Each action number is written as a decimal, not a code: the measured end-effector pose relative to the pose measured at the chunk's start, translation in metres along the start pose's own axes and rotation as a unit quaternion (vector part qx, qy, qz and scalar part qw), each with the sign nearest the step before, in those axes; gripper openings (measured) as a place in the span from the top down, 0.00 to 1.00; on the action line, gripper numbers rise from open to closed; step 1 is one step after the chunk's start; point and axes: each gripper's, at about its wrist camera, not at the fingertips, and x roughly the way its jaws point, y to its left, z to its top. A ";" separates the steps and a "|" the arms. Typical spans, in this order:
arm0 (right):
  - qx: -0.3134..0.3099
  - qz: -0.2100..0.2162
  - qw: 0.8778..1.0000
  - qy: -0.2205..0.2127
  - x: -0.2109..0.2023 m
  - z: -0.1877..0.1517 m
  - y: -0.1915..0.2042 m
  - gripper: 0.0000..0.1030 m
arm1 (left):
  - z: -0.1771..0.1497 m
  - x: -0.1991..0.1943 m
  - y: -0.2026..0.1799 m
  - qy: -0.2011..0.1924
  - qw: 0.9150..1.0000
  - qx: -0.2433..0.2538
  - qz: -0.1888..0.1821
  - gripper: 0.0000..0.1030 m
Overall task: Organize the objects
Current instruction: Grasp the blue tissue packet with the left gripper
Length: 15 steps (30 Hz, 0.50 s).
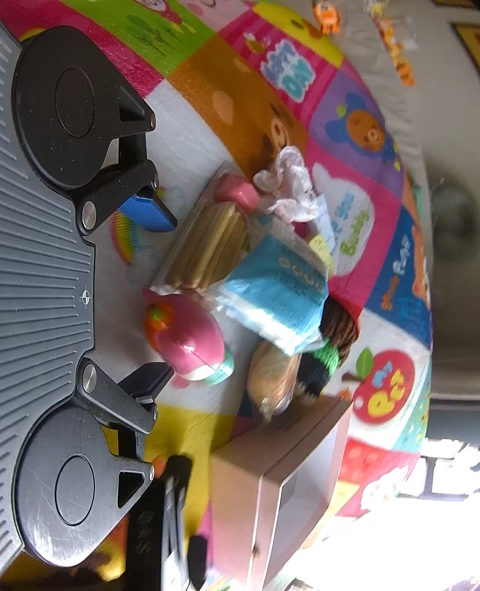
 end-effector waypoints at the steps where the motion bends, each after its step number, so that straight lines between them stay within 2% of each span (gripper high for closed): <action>1: 0.000 0.000 1.000 0.000 0.000 0.000 0.000 0.00 | 0.000 -0.007 0.004 0.008 1.000 -0.003 -0.016 0.25; 3: 0.001 0.001 1.000 0.000 0.000 0.000 -0.001 0.00 | 0.007 -0.025 0.011 -0.001 0.999 -0.023 -0.040 0.28; 5: 0.001 0.001 1.000 0.000 0.000 0.001 -0.001 0.00 | 0.026 -0.041 0.018 -0.033 0.998 -0.041 -0.045 0.28; 7: 0.001 0.000 1.000 0.000 0.000 0.001 -0.001 0.00 | 0.051 -0.044 0.026 -0.058 0.994 -0.068 -0.058 0.28; 8: 0.001 0.001 1.000 0.000 0.000 0.001 -0.001 0.00 | 0.065 -0.036 0.030 -0.055 0.992 -0.088 -0.069 0.28; 10: 0.001 0.001 1.000 0.000 0.000 0.000 -0.001 0.00 | 0.089 -0.008 0.037 -0.019 0.990 -0.116 -0.079 0.28; 13: 0.001 0.000 1.000 0.000 0.000 0.001 0.000 0.00 | 0.112 0.044 0.036 0.048 0.990 -0.123 -0.053 0.28; 15: 0.001 0.000 1.000 0.000 -0.001 0.001 0.000 0.00 | 0.117 0.067 0.033 0.073 0.990 -0.115 -0.028 0.21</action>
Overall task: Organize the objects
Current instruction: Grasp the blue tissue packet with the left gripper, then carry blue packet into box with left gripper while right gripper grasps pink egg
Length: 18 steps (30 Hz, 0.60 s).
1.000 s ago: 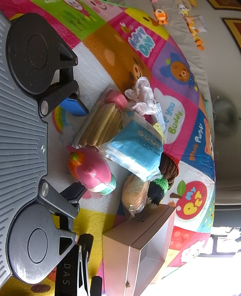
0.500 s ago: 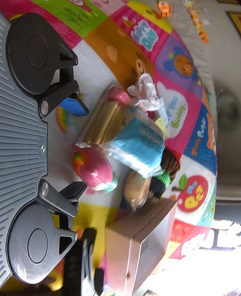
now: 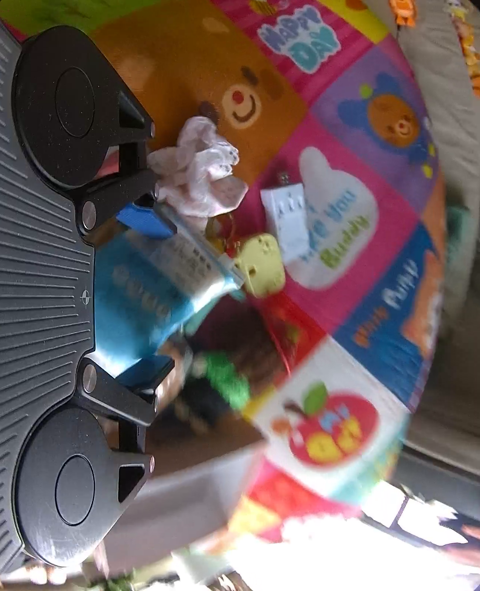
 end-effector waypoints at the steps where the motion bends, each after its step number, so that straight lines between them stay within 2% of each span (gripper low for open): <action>1: 0.000 0.000 1.000 0.000 0.000 0.000 0.000 0.00 | 0.003 0.008 -0.002 0.007 1.000 0.003 0.005 0.18; 5: -0.001 0.001 1.000 0.002 -0.001 0.002 0.001 0.00 | 0.001 0.020 -0.005 -0.002 0.999 0.021 0.026 0.28; 7: -0.005 0.007 1.000 0.009 0.000 0.004 0.002 0.00 | -0.004 0.013 -0.001 -0.009 0.999 0.026 0.017 0.33; 8: -0.013 0.016 1.000 0.016 0.000 0.005 -0.001 0.00 | -0.007 0.006 0.002 -0.012 1.000 0.026 0.004 0.36; 11: -0.038 0.049 0.998 0.034 -0.001 0.005 -0.006 0.00 | -0.024 -0.029 0.011 -0.036 0.997 0.042 -0.055 0.38; 16: -0.060 0.055 0.996 0.045 -0.006 0.002 -0.002 0.00 | -0.067 -0.096 0.026 -0.080 0.988 0.088 -0.101 0.38; 18: -0.058 0.052 0.996 0.050 -0.005 0.004 -0.001 0.00 | -0.085 -0.116 0.035 -0.089 0.985 0.107 -0.103 0.38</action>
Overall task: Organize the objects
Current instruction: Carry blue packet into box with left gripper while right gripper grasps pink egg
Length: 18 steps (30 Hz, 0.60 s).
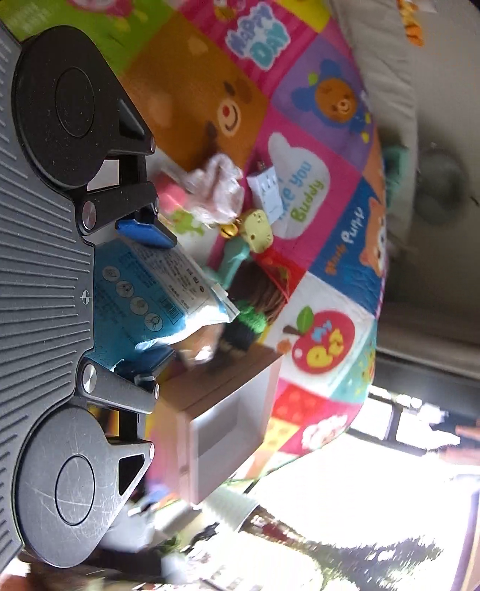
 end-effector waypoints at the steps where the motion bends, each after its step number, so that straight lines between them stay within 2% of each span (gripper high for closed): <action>1: 0.003 -0.002 1.000 0.003 0.001 0.001 0.001 0.00 | -0.006 -0.008 0.002 -0.003 1.000 0.010 0.006 0.38; 4: 0.002 -0.005 1.000 0.001 0.003 0.004 0.005 0.00 | -0.023 -0.021 0.014 -0.003 0.999 0.017 0.031 0.38; 7: -0.002 0.006 1.000 -0.001 0.003 0.004 0.007 0.00 | -0.035 -0.026 0.038 0.006 0.999 -0.026 0.032 0.38; 10: -0.012 0.082 0.997 -0.012 -0.006 0.005 0.017 0.00 | -0.041 -0.034 0.054 0.000 0.998 -0.054 0.038 0.38; 13: -0.042 0.145 0.988 -0.029 -0.012 0.011 0.044 0.00 | -0.043 -0.036 0.059 -0.008 0.997 -0.062 0.034 0.38; 18: -0.057 0.169 0.984 -0.031 0.005 0.025 0.084 0.00 | -0.047 -0.034 0.054 -0.004 0.998 -0.055 0.023 0.38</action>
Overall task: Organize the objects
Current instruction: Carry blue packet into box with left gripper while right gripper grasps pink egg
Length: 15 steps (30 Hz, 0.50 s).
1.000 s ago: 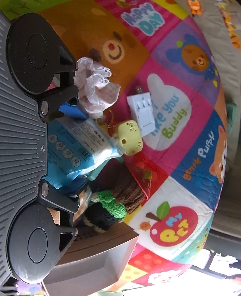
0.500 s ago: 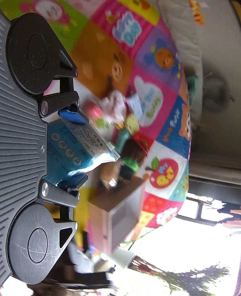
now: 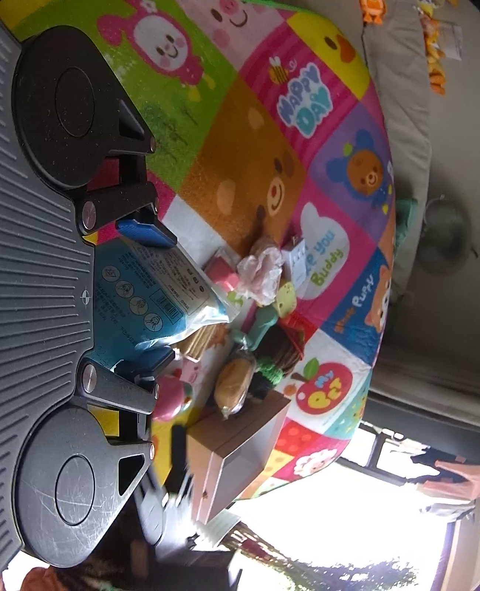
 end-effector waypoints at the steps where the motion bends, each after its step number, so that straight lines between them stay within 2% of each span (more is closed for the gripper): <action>1: 0.002 0.001 1.000 0.000 0.006 0.003 0.003 0.02 | -0.001 0.001 -0.002 0.002 1.000 0.004 -0.001 0.38; 3: 0.009 0.001 1.000 0.005 0.014 0.007 0.003 0.16 | -0.002 0.000 -0.004 0.005 1.000 0.010 -0.004 0.38; 4: 0.012 -0.001 1.000 0.009 0.015 0.007 0.002 0.20 | -0.002 0.000 -0.006 0.006 1.000 0.012 -0.006 0.38; 5: 0.014 -0.004 1.000 0.011 0.015 0.007 0.001 0.29 | -0.002 0.000 -0.007 0.007 1.000 0.015 -0.007 0.38; 8: 0.017 -0.012 1.000 0.002 0.006 0.004 -0.002 0.32 | -0.001 0.001 -0.015 0.012 1.000 0.024 -0.004 0.38; 10: 0.018 -0.010 1.000 -0.017 -0.017 0.000 -0.006 0.33 | 0.003 0.001 -0.023 0.013 1.000 0.027 -0.009 0.38; 13: 0.021 -0.024 0.998 -0.051 -0.058 -0.008 -0.015 0.33 | 0.019 0.003 -0.045 0.006 0.999 0.037 -0.038 0.38; 15: 0.024 -0.048 0.995 -0.079 -0.085 -0.015 -0.023 0.33 | 0.038 0.010 -0.071 -0.007 0.996 0.055 -0.068 0.38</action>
